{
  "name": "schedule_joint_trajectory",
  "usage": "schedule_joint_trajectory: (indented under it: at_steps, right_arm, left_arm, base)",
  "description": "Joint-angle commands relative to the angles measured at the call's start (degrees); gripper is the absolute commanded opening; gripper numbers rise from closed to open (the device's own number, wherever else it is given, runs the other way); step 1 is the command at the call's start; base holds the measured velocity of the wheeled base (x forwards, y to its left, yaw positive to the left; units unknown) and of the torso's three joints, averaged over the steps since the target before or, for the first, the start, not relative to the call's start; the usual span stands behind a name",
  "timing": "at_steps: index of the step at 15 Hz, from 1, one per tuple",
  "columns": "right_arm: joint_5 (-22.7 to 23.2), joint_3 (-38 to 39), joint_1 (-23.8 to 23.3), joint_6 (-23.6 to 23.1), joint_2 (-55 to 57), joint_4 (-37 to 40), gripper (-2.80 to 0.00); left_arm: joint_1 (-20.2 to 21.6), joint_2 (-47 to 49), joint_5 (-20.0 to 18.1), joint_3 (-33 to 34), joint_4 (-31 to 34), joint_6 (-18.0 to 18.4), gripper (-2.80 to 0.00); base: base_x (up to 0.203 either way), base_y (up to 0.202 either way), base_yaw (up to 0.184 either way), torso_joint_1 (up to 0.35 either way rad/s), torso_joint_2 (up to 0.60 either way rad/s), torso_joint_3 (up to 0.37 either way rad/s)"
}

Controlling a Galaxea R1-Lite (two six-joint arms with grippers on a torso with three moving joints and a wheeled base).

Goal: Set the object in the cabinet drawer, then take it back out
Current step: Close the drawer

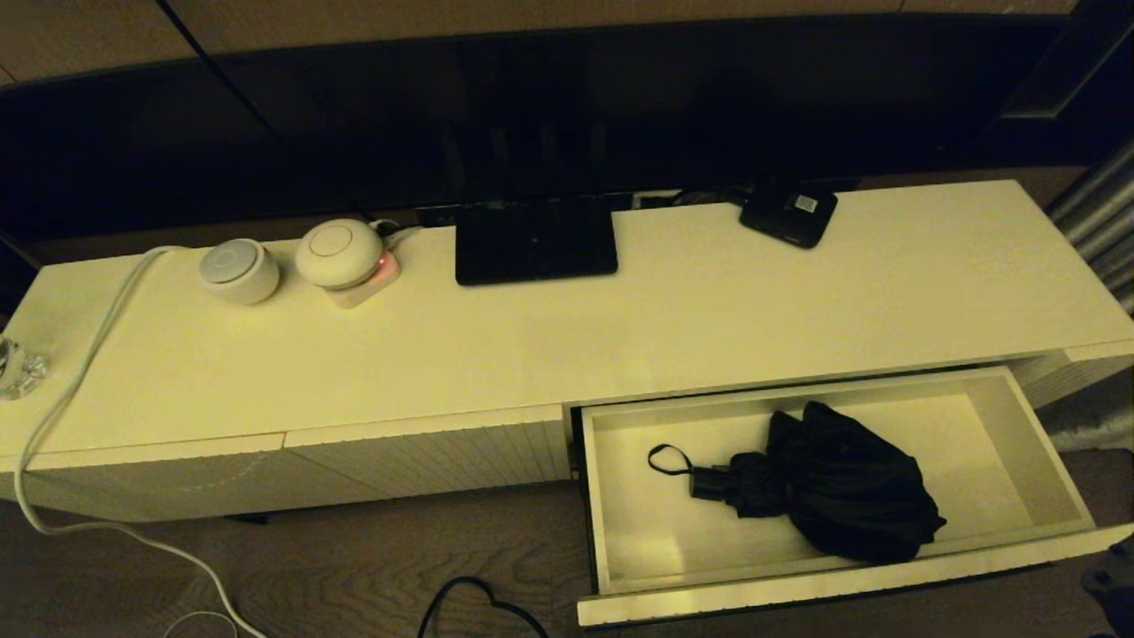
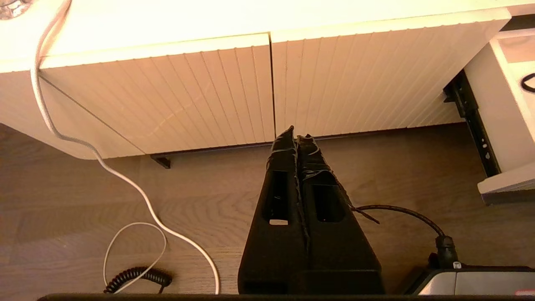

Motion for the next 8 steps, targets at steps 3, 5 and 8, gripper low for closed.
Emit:
schedule_joint_trajectory:
  at_steps: [3, 5, 8]
  right_arm:
    - [-0.3, 3.4, 1.2, -0.5, 8.0, -8.3, -2.80]
    - [-0.4, 5.9, 1.5, -0.5, 12.3, -18.5, -2.80]
    - [-0.9, 7.4, 1.7, -0.5, 16.5, -27.0, -2.80]
  left_arm:
    - [0.0, 0.0, 0.0, 0.1, 0.0, 0.0, -2.80]
    - [0.0, 0.0, 0.0, 0.1, 0.0, 0.0, -2.80]
    - [0.0, 0.0, 0.0, 0.1, 0.0, 0.0, -2.80]
  base:
    - [0.000, 0.000, 0.000, 0.000, 0.00, 0.000]
    - [0.000, 0.000, 0.000, 0.000, 0.00, 0.000]
    - [0.000, 0.000, 0.000, 0.000, 0.00, 0.000]
